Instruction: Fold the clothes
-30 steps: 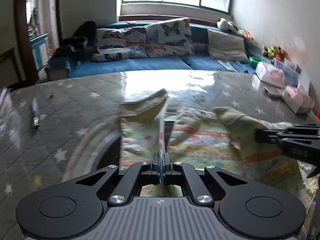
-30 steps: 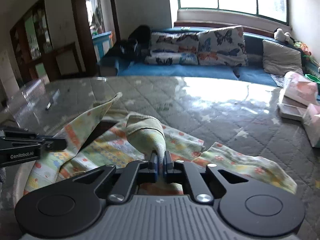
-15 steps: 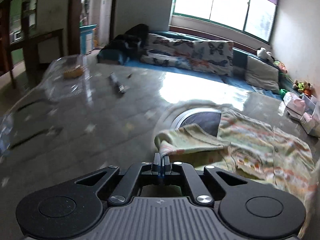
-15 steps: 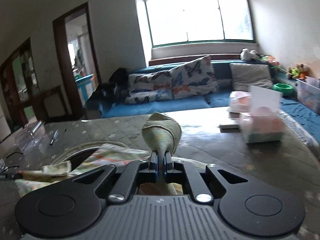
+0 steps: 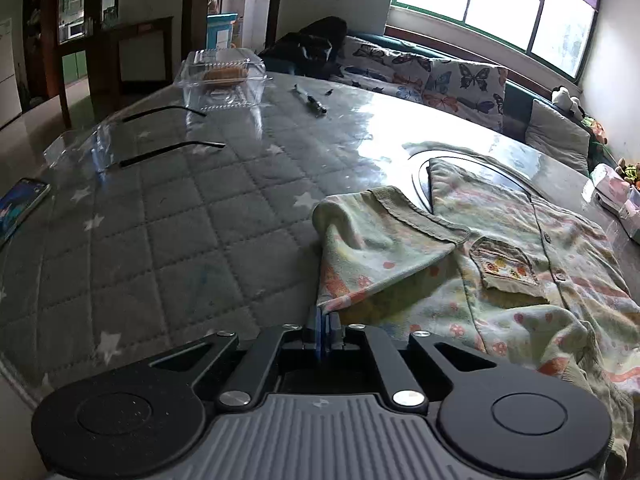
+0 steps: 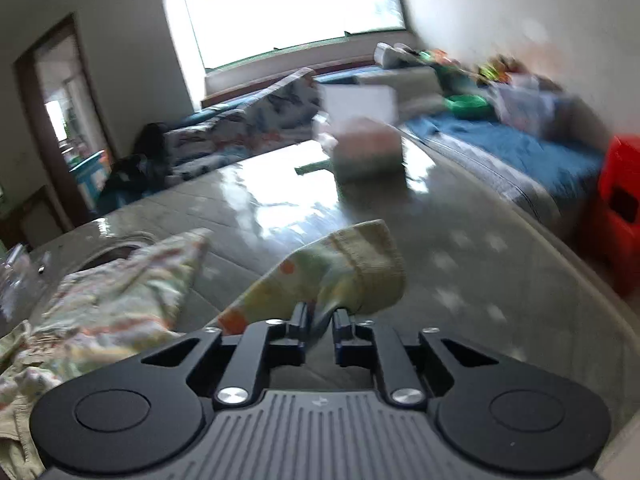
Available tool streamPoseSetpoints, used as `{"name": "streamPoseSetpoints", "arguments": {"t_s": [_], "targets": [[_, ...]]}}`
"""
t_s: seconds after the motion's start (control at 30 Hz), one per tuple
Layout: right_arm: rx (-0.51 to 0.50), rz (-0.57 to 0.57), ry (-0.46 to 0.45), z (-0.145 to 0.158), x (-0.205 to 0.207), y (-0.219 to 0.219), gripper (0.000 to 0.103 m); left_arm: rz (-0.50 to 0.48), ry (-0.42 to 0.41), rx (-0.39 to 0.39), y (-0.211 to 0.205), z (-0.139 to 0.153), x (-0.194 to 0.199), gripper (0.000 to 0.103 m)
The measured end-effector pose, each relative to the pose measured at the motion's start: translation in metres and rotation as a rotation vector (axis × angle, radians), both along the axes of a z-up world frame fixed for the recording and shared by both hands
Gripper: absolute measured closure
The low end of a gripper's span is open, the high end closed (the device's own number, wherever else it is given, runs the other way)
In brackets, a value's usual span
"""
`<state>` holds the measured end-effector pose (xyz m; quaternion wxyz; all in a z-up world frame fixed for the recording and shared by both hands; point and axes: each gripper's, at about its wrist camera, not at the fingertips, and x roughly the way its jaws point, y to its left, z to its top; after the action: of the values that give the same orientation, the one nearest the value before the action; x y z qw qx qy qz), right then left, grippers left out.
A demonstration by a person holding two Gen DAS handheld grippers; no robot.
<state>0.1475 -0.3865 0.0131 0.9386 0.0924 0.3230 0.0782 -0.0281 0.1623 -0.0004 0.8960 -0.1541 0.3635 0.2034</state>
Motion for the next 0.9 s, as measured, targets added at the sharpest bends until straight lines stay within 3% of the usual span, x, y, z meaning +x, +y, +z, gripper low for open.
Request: {"name": "streamPoseSetpoints", "arguments": {"t_s": [0.2,0.23,0.3,0.4,0.57,0.9], "targets": [[-0.066,-0.141,-0.026,0.0,-0.023,-0.029,0.072,-0.023,-0.009,0.041,0.002,0.011,-0.005,0.072],[-0.074,-0.146,-0.04,0.003,-0.026,-0.031,0.071,-0.03,-0.013,0.051,0.002,0.013,-0.006,0.062],[-0.087,-0.138,-0.065,0.007,-0.029,-0.031,0.069,-0.029,-0.023,0.068,0.002,0.019,-0.006,0.056],[-0.086,-0.075,-0.077,0.008,-0.026,-0.017,0.069,-0.026,-0.047,0.08,0.002,0.03,-0.009,0.054],[-0.09,0.019,0.011,-0.018,0.002,0.013,0.068,-0.038,-0.086,0.09,0.001,0.044,-0.004,0.052],[-0.159,0.022,0.074,-0.036,0.041,0.029,0.068,-0.173,-0.075,0.062,-0.024,0.035,0.063,0.052]]}}
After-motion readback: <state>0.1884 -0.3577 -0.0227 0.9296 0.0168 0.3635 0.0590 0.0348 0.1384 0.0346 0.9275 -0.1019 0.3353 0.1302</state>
